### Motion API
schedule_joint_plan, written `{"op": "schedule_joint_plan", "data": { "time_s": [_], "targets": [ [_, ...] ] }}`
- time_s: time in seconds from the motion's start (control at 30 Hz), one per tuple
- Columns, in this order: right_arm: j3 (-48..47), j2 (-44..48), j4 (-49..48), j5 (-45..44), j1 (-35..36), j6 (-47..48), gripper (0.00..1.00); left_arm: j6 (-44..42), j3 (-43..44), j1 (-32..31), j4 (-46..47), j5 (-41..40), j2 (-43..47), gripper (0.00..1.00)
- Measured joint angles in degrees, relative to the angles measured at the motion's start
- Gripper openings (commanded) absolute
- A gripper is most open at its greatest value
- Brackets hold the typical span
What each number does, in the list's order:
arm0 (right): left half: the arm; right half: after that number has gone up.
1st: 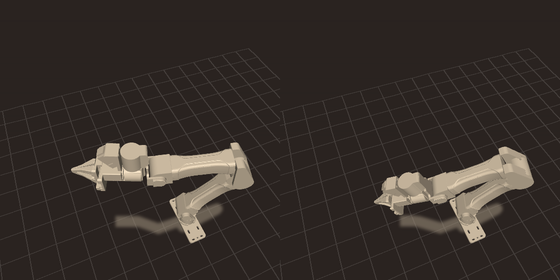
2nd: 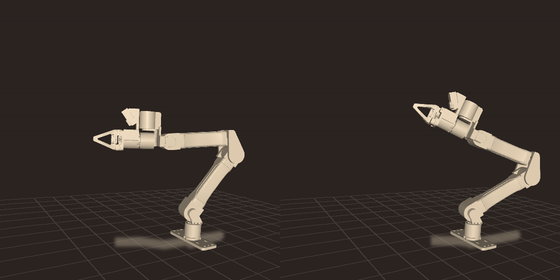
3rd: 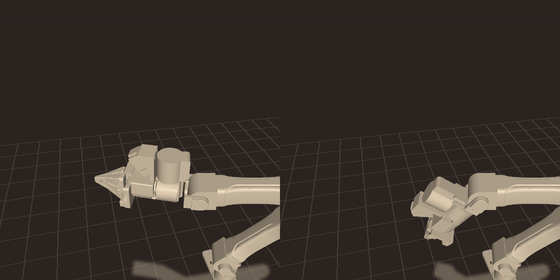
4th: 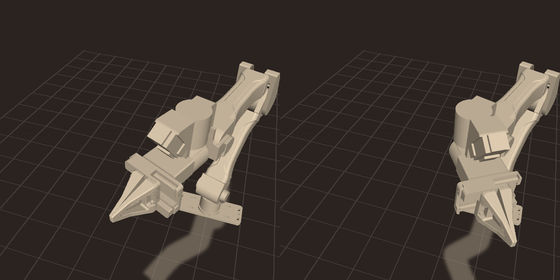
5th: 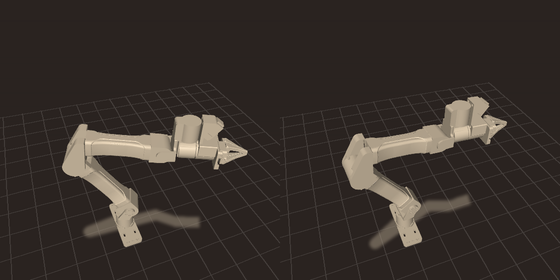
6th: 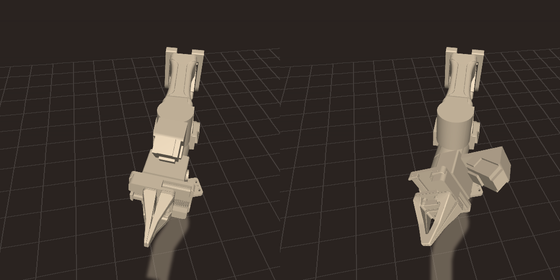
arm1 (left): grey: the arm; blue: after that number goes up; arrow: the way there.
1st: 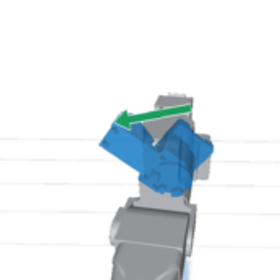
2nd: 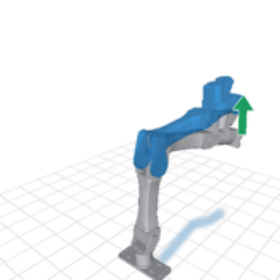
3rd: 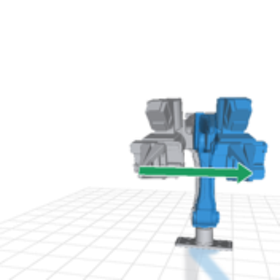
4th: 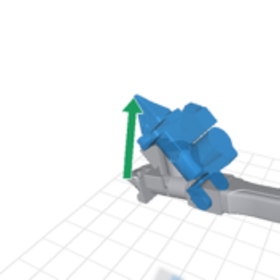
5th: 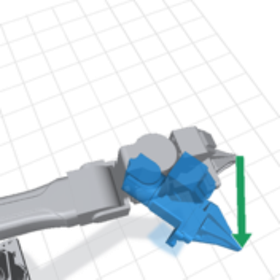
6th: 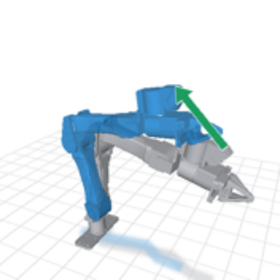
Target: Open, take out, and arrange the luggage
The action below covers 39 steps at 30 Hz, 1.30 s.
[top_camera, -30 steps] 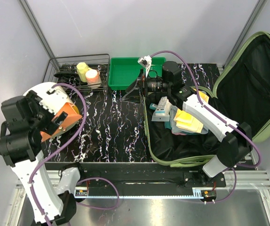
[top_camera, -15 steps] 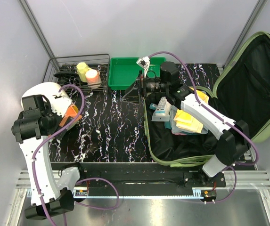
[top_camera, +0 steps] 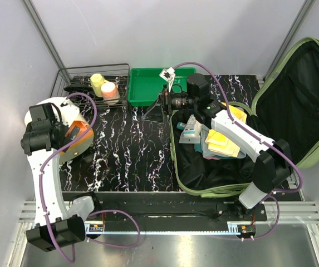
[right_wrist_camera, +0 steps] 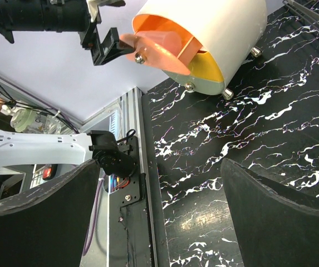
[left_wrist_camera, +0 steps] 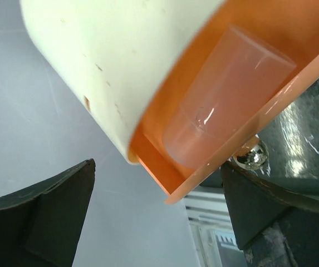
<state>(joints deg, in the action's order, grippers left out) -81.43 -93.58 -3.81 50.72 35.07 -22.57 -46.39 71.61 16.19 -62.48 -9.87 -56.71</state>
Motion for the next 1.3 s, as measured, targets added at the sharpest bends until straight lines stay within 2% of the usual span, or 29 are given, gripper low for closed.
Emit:
{"op": "schedule_joint_plan", "data": {
  "time_s": [0.33,0.6,0.83,1.0,1.13,1.3],
  "targets": [
    [0.0,-0.02,0.13,0.0,0.0,0.13,1.0,-0.72,-2.82,0.0,13.99,-0.7,-2.32,0.99],
    [0.0,-0.02,0.31,0.0,0.0,1.29,1.0,2.25,-3.58,0.02,17.0,-0.39,-3.04,0.99],
    [0.0,-0.02,2.47,0.0,-0.07,3.21,1.0,15.98,3.82,0.0,9.57,4.98,1.51,0.99],
    [-0.11,-0.02,4.96,-0.02,-0.17,5.51,1.0,30.84,5.92,0.0,3.26,7.06,8.22,0.99],
    [-1.09,-0.02,7.48,-0.02,-0.2,6.95,1.0,43.41,1.36,0.46,-0.94,7.85,12.26,0.99],
    [-2.58,-0.02,9.92,0.02,-0.22,8.44,1.0,52.54,-7.06,3.65,-3.74,11.34,15.06,0.99]
  ]
}}
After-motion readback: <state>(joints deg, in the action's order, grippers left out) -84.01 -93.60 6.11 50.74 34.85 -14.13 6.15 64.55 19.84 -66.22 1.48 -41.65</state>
